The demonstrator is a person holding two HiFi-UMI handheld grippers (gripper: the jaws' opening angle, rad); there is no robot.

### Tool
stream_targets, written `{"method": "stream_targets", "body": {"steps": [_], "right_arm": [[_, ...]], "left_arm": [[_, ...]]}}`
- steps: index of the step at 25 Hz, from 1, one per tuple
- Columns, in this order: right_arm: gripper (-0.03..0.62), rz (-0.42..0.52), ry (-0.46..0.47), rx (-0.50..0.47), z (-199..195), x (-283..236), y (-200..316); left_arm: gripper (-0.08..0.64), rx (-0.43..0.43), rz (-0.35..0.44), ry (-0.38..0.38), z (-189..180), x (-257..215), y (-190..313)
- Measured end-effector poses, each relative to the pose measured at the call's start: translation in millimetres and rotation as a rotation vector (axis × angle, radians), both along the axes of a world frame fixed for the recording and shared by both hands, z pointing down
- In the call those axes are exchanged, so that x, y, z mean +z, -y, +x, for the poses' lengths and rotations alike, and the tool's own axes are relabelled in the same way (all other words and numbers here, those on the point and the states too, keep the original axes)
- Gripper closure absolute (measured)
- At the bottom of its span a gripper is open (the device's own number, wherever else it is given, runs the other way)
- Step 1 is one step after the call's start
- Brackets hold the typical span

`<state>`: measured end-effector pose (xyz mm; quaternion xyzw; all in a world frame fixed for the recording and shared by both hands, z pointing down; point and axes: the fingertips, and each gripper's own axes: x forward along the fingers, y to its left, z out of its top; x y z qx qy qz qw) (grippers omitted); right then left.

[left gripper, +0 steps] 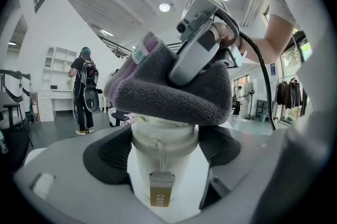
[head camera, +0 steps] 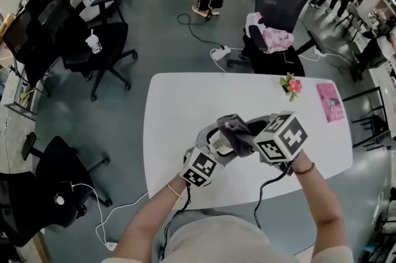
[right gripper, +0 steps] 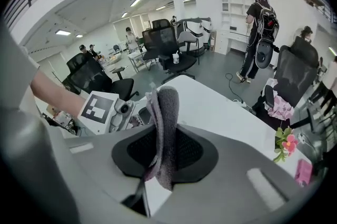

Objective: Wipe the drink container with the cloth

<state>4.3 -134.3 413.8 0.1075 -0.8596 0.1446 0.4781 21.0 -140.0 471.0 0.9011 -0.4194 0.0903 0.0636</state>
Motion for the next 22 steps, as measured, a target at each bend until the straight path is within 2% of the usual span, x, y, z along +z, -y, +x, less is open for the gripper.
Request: {"method": "stream_targets", "body": {"steps": [10, 17, 22], "right_arm": [[0.52, 0.008, -0.1, -0.042, -2.2, 9.7, 7.9], [0.52, -0.004, -0.128, -0.005, 11.7, 10.1, 19.0], [0.52, -0.001, -0.143, 0.056, 27.5, 10.6, 36.2]], "left_arm": [[0.163, 0.0, 0.007, -0.008, -3.0, -1.6, -0.4], [0.163, 0.0, 0.01, -0.01, -3.1, -1.1, -0.4], [0.163, 0.0, 0.009, -0.01, -3.7, -1.6, 0.4]]}}
